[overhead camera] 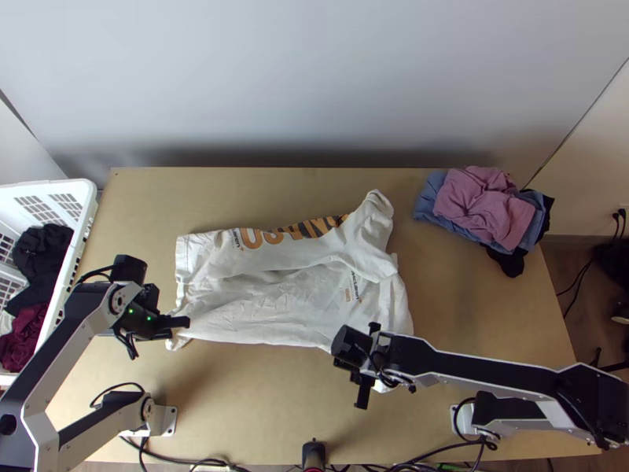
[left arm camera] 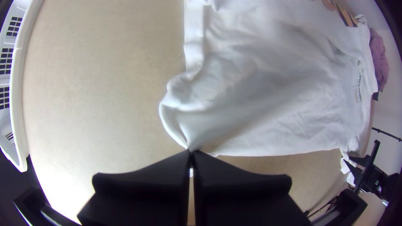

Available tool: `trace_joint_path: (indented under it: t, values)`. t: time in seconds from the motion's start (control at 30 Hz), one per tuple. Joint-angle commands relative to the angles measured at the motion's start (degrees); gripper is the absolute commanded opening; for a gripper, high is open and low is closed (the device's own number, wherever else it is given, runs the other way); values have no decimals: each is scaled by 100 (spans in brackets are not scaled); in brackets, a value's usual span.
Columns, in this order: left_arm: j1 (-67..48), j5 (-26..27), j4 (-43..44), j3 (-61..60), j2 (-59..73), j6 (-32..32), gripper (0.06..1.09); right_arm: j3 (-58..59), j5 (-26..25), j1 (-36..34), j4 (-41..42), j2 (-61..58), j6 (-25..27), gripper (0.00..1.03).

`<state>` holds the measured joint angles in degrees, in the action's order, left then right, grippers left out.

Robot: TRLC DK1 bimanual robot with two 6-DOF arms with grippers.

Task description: Fold the t-shirt

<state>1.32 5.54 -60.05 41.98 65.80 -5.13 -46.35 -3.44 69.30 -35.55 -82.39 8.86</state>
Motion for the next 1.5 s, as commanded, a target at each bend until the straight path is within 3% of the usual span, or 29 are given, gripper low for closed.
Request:
trace_joint_path:
  t: [0.0,0.23,0.57,1.0,1.47]
  values:
    - [8,0,-33,12,-59,3,9,3,-157,-241,-40,241,37,3]
    - [8,0,-165,74,-349,47,9,-639,-157,-1393,-883,786,107,3]
    - [-62,-53,-376,610,-665,117,9,-1236,-148,-2201,-1516,1313,239,3]
    - [-334,-290,-481,1049,-1052,310,9,-1843,-148,-2667,-1604,1331,362,3]
    - [-413,-791,-217,1129,-1148,644,9,-2572,-148,-3089,-1200,452,995,3]
